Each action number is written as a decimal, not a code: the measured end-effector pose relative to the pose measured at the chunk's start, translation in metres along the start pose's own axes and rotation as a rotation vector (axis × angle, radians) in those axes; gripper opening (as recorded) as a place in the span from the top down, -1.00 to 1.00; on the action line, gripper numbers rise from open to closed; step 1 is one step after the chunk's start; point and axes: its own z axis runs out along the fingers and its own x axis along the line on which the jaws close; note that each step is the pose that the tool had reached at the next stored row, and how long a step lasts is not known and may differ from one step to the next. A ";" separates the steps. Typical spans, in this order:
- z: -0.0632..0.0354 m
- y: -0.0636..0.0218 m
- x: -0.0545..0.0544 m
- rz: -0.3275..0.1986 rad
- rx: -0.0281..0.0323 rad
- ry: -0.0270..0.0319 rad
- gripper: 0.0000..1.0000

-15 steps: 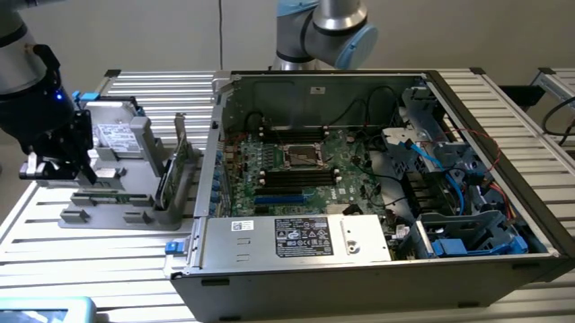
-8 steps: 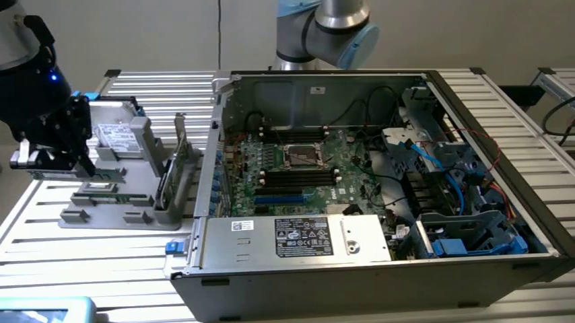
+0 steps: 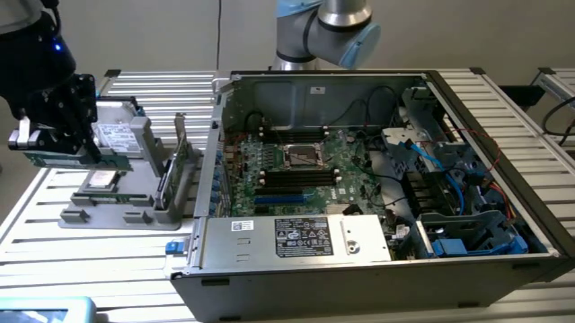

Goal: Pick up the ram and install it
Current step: 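Pick up the ram and move it above insertion slot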

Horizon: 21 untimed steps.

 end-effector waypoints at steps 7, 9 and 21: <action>-0.0323 -0.0252 0.002 0.000 -0.0061 -0.0003 0.73; -0.0406 -0.0334 0.002 0.000 -0.0078 -0.0006 0.73; -0.0547 -0.0870 0.000 0.000 -0.0096 -0.0034 0.73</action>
